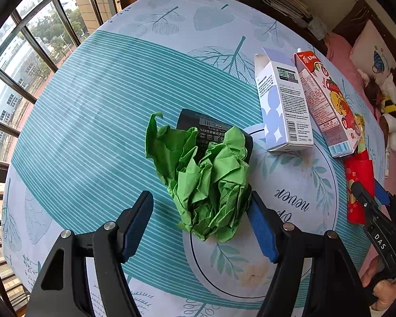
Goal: Collect trash
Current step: 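Grasp the green crumpled paper with the left tool while the right tool grasps the red cylinder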
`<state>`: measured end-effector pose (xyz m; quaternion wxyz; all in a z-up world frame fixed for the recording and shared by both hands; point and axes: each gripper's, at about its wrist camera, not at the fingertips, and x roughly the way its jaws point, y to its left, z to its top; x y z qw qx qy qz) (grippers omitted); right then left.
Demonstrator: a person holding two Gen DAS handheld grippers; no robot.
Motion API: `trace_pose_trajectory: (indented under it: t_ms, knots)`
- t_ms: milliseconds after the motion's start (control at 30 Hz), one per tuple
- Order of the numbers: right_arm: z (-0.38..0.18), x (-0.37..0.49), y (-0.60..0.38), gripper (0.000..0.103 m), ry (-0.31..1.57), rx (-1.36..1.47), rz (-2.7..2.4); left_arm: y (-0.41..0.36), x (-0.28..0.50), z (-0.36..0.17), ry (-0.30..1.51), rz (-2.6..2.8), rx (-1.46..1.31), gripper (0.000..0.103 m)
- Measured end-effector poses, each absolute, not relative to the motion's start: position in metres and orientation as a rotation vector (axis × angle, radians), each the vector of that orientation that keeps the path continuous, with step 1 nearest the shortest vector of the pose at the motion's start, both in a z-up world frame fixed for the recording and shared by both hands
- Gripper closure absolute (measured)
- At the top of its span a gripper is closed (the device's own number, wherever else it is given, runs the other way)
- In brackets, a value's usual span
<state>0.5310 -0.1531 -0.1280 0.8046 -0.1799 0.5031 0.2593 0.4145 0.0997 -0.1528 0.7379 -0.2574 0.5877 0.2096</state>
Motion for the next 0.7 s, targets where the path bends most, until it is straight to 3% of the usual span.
trace_pose_trajectory:
  t_ms: [67, 133, 167, 200, 333, 700]
  knots:
    - [-0.126, 0.531, -0.156, 0.057, 1.076, -0.366, 0.572, 0.1, 0.417, -0.157, 1.297, 0.476, -0.555, 0.038]
    - [-0.124, 0.53, -0.16, 0.067, 1.078, -0.348, 0.576, 0.097, 0.418, -0.156, 1.286, 0.482, -0.519, 0.055]
    - [-0.122, 0.53, -0.162, 0.072, 1.077, -0.331, 0.582, 0.095, 0.419, -0.155, 1.29, 0.479, -0.501, 0.068]
    - [-0.121, 0.53, -0.165, 0.073, 1.08, -0.311, 0.588, 0.093, 0.418, -0.154, 1.293, 0.47, -0.494, 0.073]
    - [-0.114, 0.525, -0.177, 0.078, 1.09, -0.22, 0.599, 0.084, 0.405, -0.143, 1.275, 0.452, -0.49, 0.076]
    - [-0.086, 0.481, -0.216, 0.079, 1.118, 0.08, 0.621, 0.053, 0.357, -0.095, 1.214, 0.374, -0.381, 0.077]
